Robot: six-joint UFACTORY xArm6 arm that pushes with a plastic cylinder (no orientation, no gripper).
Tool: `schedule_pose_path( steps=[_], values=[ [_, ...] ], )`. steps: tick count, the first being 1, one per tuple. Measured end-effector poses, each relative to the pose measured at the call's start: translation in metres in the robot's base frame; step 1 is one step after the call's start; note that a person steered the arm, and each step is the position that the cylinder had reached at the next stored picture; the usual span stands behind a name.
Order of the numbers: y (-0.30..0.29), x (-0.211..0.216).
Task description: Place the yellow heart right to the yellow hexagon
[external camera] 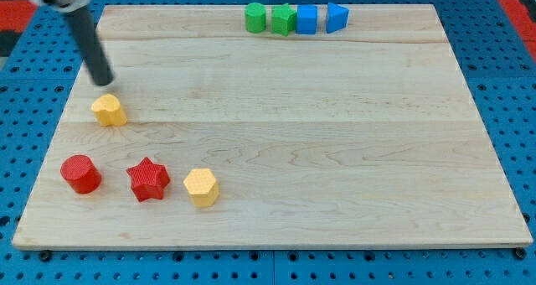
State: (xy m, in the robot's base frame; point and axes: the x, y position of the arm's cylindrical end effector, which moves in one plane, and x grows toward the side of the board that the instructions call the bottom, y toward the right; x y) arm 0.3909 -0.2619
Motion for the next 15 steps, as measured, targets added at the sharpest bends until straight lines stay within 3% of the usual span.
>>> schedule_pose_path(
  steps=[4, 6, 8, 10, 13, 15],
  values=[
    [0.097, 0.108],
    [0.143, 0.087],
    [0.254, 0.106],
    [0.17, 0.064],
    [0.208, 0.13],
    [0.234, 0.131]
  ],
)
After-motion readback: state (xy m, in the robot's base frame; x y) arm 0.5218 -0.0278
